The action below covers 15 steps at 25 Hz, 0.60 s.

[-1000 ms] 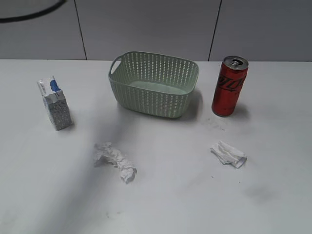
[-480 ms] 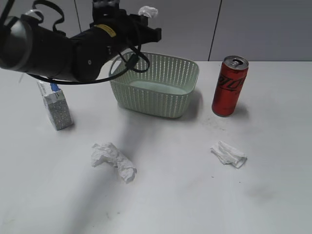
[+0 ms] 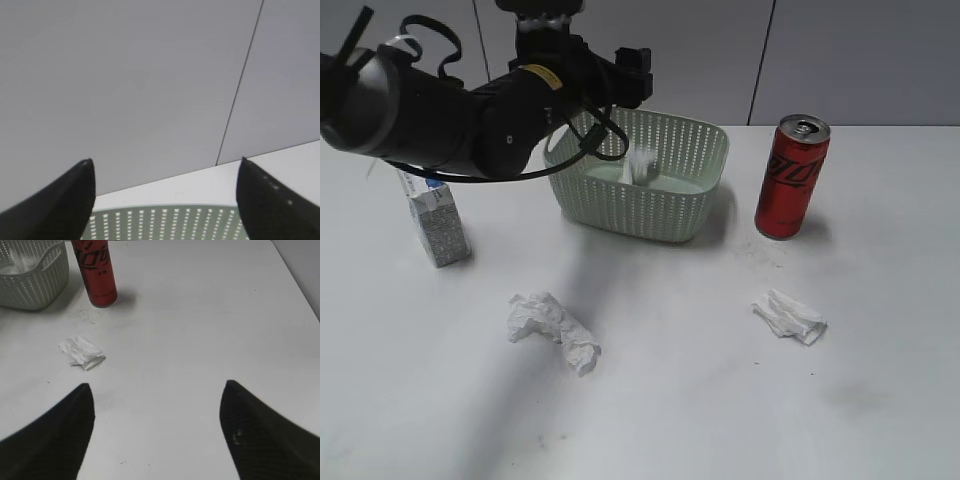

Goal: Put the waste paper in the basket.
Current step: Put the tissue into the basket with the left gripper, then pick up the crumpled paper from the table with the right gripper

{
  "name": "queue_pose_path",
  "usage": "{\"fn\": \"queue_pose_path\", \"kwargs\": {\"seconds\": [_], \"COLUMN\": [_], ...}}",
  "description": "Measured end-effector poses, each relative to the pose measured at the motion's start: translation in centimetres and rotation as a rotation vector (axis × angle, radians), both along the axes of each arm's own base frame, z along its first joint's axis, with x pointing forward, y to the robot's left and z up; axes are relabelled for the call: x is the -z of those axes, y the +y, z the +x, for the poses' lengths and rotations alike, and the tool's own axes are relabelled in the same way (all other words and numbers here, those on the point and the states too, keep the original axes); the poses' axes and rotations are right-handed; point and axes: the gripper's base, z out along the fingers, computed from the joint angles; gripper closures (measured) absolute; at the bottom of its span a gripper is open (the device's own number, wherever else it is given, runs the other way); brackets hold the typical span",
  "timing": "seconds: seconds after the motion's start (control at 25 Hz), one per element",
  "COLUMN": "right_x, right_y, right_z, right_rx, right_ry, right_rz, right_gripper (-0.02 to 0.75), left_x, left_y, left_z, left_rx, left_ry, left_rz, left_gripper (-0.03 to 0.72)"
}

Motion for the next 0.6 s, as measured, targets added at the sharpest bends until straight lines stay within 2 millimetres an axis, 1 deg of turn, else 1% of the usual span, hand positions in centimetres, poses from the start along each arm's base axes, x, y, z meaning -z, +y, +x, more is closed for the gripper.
{"fn": "queue_pose_path", "kwargs": {"seconds": [0.12,0.2,0.36,0.48,0.6], "right_x": [0.0,0.0,0.0,0.0,0.0], "right_y": [0.0,0.0,0.0,0.0,0.0], "right_z": [0.0,0.0,0.0,0.0,0.0], "right_rx": [0.000,0.000,0.000,0.000,0.000], "right_ry": [0.000,0.000,0.000,0.000,0.000], "right_rz": [0.000,0.000,0.000,0.000,0.000], "right_gripper": [0.149,0.149,0.149,0.149,0.149], "left_x": [-1.0,-2.5,-5.9,-8.3,-10.4], "left_y": [0.1,0.3,1.0,2.5,4.7], "left_z": [-0.2,-0.5,-2.0,-3.2,-4.5], "left_rx": [0.003,0.010,0.060,0.097,0.116], "left_ry": [-0.008,-0.017,0.062,0.168,0.286], "left_rz": [-0.009,-0.021,-0.004,0.035,0.072], "left_gripper": [0.017,0.024,0.062,0.085,0.093]}}
